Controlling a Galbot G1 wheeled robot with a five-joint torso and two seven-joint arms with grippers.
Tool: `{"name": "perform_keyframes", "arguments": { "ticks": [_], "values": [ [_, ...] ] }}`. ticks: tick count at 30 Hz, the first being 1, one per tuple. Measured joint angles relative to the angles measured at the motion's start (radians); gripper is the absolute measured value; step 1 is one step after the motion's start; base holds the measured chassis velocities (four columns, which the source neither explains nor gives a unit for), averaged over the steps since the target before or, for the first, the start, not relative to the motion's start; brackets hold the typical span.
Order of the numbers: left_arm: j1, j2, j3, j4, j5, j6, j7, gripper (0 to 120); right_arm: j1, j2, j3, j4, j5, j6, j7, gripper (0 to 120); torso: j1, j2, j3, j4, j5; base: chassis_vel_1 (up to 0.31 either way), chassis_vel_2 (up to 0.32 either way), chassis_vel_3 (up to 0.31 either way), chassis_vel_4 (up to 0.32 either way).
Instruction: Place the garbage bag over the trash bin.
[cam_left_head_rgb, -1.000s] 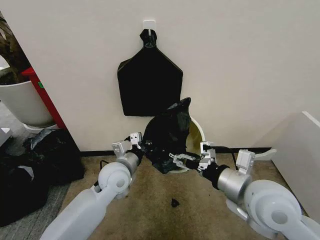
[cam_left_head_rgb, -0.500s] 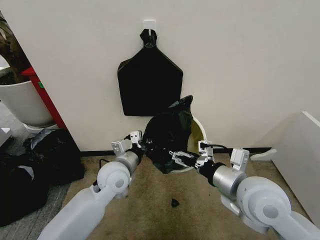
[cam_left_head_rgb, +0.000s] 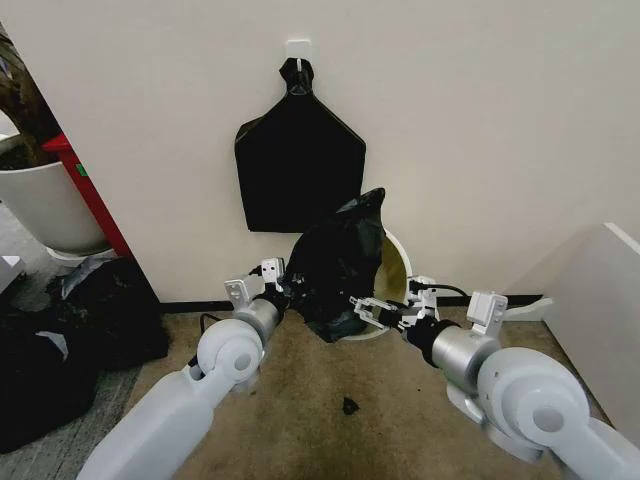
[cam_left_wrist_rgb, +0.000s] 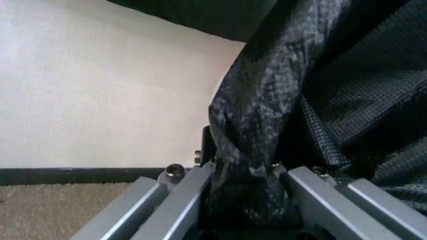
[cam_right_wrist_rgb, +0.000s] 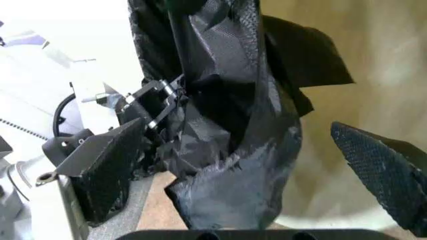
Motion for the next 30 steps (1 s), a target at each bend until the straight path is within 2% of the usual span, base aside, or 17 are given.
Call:
{"name": "perform_keyframes", "arguments": {
  "ticks": [8,12,14,20,21,28,30],
  "values": [
    [-0.002,0.001,0.001,-0.003,-0.006,0.0,0.002,0,0.012,0.038,-0.046,-0.042,-0.022,0.014,-0.024,81,0.0,0.0,0.0,0.0,0.0,0.0,0.0,0.0,0.0],
    [-0.008,0.0,0.001,-0.001,-0.011,0.0,0.003,0,0.014,0.056,-0.062,-0.056,-0.026,0.029,-0.034,65,0.0,0.0,0.0,0.0001,0.0,0.0,0.0,0.0,0.0],
    [-0.009,-0.001,0.001,0.0,-0.012,0.0,0.003,0,0.013,0.057,-0.063,-0.057,-0.027,0.034,-0.038,61,0.0,0.0,0.0,0.0,0.0,0.0,0.0,0.0,0.0],
    [-0.015,-0.011,0.0,0.014,-0.016,-0.003,0.002,0,-0.001,0.05,-0.058,-0.039,-0.029,0.046,-0.084,36,0.0,0.0,0.0,0.0,-0.0001,0.0,0.0,0.0,0.0],
    [-0.015,-0.011,0.0,0.014,-0.016,-0.003,0.002,0,-0.001,0.05,-0.058,-0.039,-0.029,0.046,-0.084,36,0.0,0.0,0.0,0.0,-0.0001,0.0,0.0,0.0,0.0],
    [-0.027,-0.024,-0.001,0.019,-0.034,-0.009,-0.009,0,-0.024,0.058,-0.062,-0.03,-0.03,0.043,-0.105,5,0.0,0.0,0.0,0.0,0.0001,0.0,0.0,0.0,0.0],
    [-0.027,-0.024,-0.001,0.019,-0.034,-0.01,-0.009,0,-0.027,0.059,-0.064,-0.027,-0.031,0.043,-0.104,2,0.0,0.0,0.0,0.0,0.0,0.0,0.0,0.0,0.0]
  ]
}}
